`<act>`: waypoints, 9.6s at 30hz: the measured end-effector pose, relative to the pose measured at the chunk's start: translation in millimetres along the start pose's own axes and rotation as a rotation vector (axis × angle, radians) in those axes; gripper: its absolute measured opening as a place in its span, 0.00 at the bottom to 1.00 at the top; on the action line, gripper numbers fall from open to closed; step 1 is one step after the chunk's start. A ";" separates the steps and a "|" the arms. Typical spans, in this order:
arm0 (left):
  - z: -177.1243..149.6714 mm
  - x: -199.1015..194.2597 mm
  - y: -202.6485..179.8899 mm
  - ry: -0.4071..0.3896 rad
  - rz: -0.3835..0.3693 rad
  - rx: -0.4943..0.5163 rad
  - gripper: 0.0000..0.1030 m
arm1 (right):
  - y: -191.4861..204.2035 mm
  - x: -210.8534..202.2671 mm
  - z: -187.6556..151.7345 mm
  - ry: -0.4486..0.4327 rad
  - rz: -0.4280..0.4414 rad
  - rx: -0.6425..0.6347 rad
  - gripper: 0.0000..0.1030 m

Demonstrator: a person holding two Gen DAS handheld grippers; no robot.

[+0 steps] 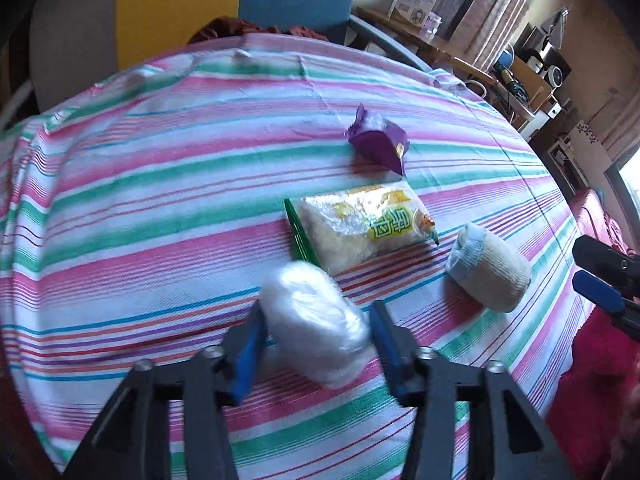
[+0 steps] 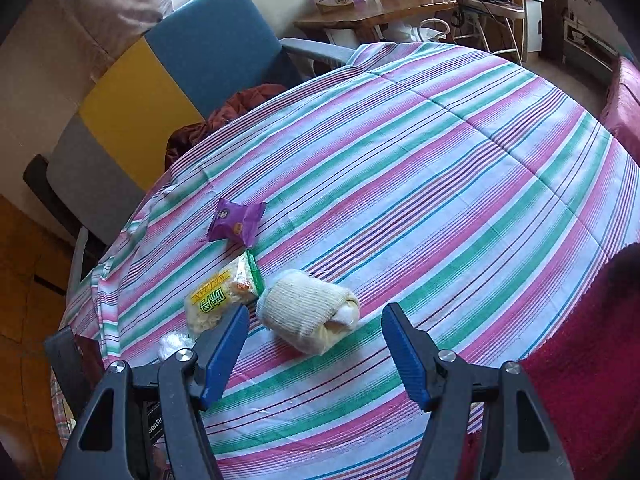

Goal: Organize objects
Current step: 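Grasp the second white wrapped ball with the left gripper while the right grasps the purple packet, then lower the white wrapped ball into the gold tray and open the left gripper, then carry the purple packet into the gold tray and open the right gripper, then move both grippers back to the WEIDAN snack bag and cream sock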

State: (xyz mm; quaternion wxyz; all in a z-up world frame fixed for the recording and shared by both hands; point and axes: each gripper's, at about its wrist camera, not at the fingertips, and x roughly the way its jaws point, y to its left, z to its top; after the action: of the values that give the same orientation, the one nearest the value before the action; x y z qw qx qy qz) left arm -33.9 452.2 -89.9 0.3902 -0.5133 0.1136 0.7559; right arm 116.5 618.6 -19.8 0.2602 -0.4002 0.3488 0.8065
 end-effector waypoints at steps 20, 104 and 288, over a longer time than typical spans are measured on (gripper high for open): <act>-43.3 -41.6 46.2 -0.029 -0.003 0.035 0.38 | 121.5 124.8 60.1 0.102 -0.138 -0.681 0.68; -102.8 -201.7 333.1 -0.120 0.326 -0.412 0.60 | 213.7 100.8 -122.3 0.246 0.107 -0.857 0.35; -94.2 -178.3 86.2 -0.276 0.334 0.130 0.74 | 47.8 34.2 -1.7 0.223 -0.180 -0.648 0.71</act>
State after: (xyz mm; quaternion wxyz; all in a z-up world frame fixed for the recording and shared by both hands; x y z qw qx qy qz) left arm 0.0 256.2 2.4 0.3039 -0.3529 0.1910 0.8641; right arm 65.2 592.5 -31.9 0.1499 -0.5765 0.0644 0.8006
